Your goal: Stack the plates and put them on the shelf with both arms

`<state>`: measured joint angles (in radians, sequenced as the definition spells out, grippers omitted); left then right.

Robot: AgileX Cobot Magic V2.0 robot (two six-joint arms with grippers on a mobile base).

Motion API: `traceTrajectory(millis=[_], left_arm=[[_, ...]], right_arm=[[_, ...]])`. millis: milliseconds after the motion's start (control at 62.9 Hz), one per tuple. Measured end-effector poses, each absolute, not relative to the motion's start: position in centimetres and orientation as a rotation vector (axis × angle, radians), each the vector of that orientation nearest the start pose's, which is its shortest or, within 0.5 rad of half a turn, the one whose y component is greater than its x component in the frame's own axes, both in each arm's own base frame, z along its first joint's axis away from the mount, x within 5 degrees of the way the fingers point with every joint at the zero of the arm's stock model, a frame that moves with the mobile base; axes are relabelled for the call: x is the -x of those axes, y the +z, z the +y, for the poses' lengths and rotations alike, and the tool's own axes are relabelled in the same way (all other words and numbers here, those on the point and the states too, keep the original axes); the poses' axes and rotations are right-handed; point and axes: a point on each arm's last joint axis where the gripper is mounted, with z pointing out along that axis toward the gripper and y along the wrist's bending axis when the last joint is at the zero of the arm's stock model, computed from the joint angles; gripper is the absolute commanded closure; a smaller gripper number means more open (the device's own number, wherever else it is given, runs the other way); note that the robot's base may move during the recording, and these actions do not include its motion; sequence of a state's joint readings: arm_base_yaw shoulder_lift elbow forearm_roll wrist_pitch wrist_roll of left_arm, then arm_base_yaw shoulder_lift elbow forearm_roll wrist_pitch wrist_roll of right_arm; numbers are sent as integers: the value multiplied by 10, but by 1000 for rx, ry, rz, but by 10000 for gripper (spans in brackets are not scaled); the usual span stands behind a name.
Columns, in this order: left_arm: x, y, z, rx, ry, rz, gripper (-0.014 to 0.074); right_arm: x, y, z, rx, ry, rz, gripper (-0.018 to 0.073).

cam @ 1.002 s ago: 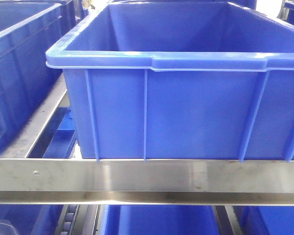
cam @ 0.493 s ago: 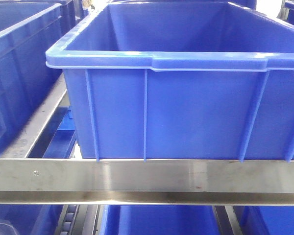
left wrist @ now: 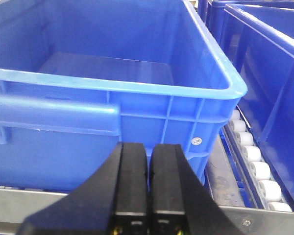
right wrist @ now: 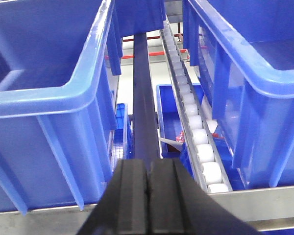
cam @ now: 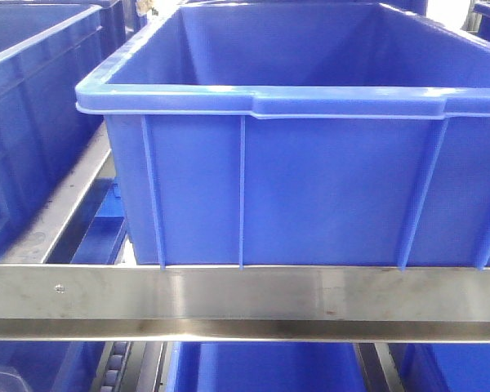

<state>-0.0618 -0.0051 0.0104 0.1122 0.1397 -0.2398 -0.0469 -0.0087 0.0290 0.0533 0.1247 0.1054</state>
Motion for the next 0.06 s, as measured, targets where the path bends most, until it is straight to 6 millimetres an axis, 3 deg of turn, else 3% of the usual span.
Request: traceTrajectory(millis=[64], left_arm=[[-56,197,-2,66,-134,1628,507]], right_arm=[[-57,193,-2,-162,91,1621,502]])
